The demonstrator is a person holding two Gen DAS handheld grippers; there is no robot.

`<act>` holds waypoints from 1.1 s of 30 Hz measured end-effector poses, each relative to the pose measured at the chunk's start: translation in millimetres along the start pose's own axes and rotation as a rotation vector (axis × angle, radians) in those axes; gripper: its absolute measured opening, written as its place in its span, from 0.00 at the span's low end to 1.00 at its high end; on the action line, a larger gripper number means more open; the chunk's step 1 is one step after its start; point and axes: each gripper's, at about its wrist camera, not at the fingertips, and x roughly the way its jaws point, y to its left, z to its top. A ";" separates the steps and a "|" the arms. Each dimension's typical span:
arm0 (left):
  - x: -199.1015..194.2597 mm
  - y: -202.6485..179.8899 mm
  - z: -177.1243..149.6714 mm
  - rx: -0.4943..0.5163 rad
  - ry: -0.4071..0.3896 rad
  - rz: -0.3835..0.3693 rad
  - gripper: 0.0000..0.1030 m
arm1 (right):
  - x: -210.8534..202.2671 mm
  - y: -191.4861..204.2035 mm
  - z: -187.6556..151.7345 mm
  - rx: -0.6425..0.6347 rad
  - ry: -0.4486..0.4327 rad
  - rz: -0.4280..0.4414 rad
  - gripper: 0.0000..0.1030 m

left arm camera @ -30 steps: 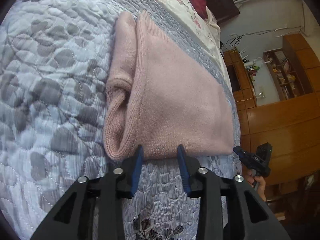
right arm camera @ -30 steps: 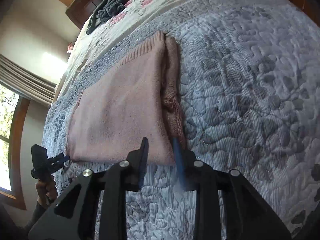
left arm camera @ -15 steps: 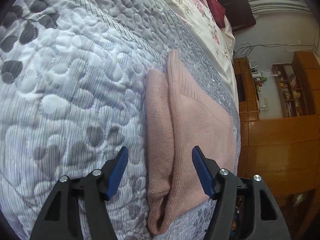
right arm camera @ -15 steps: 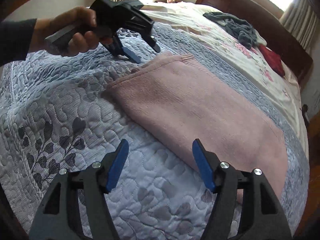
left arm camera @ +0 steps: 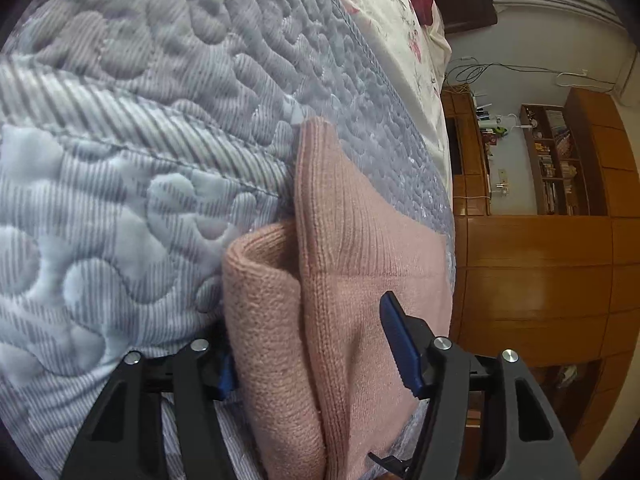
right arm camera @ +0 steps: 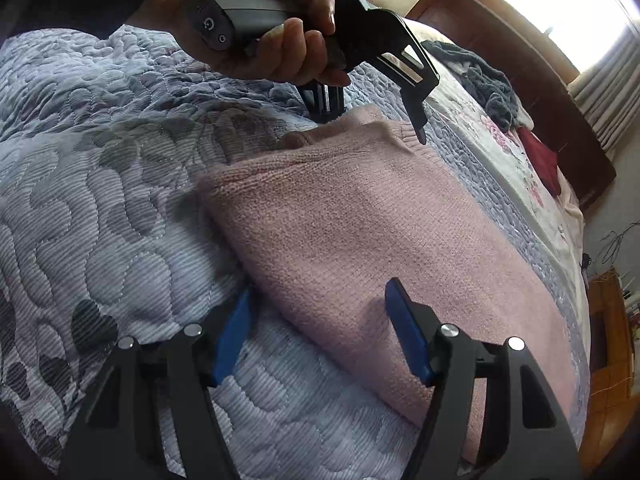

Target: Fold small clothes

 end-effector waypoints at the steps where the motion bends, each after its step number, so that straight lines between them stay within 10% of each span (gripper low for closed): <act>1: 1.7 1.1 4.0 0.000 0.005 -0.002 0.51 | 2.2 -0.3 2.8 0.009 -0.002 0.001 0.64; 7: 5.4 18.5 17.7 -0.028 0.020 -0.018 0.26 | 15.8 -4.2 20.7 0.063 -0.020 0.009 0.64; 22: 8.2 18.0 27.1 -0.026 0.032 -0.035 0.25 | 24.8 1.2 42.5 0.124 -0.079 -0.005 0.63; 33: 7.9 4.8 23.5 -0.034 0.027 0.026 0.21 | 22.0 -4.5 47.1 0.142 -0.092 0.044 0.25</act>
